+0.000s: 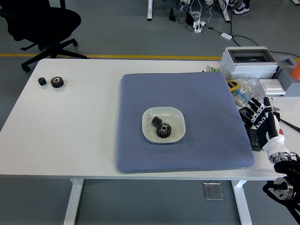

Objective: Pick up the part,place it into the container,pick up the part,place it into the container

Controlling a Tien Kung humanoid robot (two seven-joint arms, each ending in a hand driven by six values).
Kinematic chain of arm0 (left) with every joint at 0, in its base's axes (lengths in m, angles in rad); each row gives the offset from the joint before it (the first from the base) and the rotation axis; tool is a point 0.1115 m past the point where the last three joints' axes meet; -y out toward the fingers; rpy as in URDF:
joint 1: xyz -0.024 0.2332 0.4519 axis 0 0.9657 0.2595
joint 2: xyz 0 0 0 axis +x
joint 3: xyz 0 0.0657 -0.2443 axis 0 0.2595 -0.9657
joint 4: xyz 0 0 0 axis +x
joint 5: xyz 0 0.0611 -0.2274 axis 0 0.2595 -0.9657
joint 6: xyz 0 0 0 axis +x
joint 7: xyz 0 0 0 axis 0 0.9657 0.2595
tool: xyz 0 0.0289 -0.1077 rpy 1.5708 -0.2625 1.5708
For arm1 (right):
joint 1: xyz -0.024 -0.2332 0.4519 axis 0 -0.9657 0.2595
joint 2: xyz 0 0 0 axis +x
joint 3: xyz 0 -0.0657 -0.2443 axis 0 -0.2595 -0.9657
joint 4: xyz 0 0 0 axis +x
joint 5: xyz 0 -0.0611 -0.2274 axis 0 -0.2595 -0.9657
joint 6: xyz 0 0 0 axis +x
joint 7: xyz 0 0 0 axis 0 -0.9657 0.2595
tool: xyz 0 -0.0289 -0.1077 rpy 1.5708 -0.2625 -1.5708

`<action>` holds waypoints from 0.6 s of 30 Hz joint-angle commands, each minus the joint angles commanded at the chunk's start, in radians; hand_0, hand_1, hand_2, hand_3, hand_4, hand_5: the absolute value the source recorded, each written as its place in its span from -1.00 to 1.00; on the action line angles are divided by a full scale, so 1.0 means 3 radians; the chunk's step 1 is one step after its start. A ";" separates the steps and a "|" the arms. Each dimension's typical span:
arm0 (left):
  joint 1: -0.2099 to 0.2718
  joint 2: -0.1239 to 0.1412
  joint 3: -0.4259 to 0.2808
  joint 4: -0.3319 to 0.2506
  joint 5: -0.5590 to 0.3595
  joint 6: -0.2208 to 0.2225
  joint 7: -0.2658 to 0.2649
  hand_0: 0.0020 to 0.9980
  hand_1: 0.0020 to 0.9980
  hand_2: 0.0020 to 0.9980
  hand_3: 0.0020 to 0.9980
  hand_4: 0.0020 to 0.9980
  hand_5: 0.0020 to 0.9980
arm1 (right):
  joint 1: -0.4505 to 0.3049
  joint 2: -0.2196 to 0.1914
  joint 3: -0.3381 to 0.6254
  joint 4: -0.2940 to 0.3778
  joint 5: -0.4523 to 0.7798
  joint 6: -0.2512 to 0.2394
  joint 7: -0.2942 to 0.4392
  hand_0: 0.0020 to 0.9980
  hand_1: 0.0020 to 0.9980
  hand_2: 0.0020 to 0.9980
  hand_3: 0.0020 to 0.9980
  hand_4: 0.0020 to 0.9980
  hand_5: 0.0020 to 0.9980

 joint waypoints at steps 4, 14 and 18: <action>0.0000 -0.0001 -0.0006 0.0000 0.0000 0.0000 -0.0001 0.26 0.25 0.32 0.12 0.29 0.13 | 0.0002 -0.0004 0.0004 0.0008 -0.0043 -0.0026 -0.0014 0.83 0.65 0.69 0.64 1.00 0.95; 0.0004 -0.0003 -0.0056 0.0000 0.0023 0.0003 -0.0009 0.26 0.25 0.32 0.12 0.29 0.14 | 0.0001 -0.0033 0.0026 0.0061 -0.0100 -0.0058 -0.0028 0.83 0.65 0.69 0.62 1.00 0.95; 0.0015 -0.0006 -0.0083 0.0000 0.0003 0.0011 -0.0034 0.26 0.24 0.31 0.12 0.30 0.14 | 0.0005 -0.0041 0.0030 0.0070 -0.0110 -0.0065 -0.0040 0.83 0.65 0.68 0.61 1.00 0.94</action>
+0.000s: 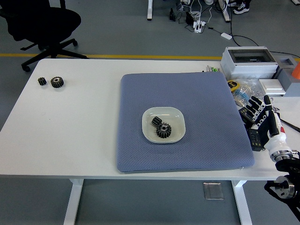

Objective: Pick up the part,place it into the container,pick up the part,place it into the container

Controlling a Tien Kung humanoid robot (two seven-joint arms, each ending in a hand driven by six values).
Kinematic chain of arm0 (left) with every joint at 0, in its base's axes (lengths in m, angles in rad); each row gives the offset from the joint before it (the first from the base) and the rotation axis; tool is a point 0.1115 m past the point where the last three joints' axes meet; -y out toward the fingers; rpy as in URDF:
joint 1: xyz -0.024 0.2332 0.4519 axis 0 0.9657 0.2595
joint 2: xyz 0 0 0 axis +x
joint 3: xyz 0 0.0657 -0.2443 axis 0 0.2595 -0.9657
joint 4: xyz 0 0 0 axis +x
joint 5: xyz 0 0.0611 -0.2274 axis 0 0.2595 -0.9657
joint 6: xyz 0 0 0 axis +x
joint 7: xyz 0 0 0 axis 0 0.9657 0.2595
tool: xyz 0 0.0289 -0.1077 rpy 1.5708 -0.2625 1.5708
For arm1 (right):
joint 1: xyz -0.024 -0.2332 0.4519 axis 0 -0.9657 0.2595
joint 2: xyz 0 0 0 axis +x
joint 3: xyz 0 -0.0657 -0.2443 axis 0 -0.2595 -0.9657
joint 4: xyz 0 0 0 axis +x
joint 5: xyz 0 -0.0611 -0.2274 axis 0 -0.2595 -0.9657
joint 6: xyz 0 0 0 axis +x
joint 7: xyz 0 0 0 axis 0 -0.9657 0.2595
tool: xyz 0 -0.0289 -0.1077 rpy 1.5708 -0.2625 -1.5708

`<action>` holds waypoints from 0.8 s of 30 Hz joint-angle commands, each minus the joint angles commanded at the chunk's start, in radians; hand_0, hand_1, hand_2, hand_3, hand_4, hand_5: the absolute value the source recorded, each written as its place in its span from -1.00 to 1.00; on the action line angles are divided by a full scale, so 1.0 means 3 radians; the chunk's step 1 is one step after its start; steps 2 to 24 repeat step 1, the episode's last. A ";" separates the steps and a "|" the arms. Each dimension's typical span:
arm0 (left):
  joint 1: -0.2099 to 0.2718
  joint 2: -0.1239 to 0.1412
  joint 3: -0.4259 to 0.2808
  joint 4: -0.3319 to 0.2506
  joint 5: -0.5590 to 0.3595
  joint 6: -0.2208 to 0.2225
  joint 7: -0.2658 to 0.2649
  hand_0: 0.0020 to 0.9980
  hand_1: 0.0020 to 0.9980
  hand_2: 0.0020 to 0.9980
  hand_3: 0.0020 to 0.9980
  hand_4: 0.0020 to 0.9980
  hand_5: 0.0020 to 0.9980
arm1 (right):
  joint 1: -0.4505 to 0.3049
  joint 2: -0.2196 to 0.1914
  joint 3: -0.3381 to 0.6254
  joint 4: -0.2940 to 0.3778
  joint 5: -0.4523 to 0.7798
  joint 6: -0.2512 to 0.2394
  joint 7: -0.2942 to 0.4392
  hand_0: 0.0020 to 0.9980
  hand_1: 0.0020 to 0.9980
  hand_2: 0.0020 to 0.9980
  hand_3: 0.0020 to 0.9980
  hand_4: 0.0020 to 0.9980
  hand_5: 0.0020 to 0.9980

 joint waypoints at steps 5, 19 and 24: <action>0.0001 0.0000 -0.0004 0.0000 0.0000 0.0000 -0.0002 0.26 0.24 0.31 0.12 0.30 0.14 | 0.0001 -0.0001 0.0000 0.0000 -0.0001 -0.0002 -0.0003 0.83 0.65 0.68 0.61 1.00 0.94; 0.0001 0.0000 -0.0004 0.0000 0.0000 0.0000 -0.0002 0.26 0.24 0.31 0.12 0.30 0.14 | 0.0001 -0.0001 0.0000 0.0000 -0.0001 -0.0002 -0.0003 0.83 0.65 0.68 0.61 1.00 0.94; 0.0001 0.0000 -0.0004 0.0000 0.0000 0.0000 -0.0002 0.26 0.24 0.31 0.12 0.30 0.14 | 0.0001 -0.0001 0.0000 0.0000 -0.0001 -0.0002 -0.0003 0.83 0.65 0.68 0.61 1.00 0.94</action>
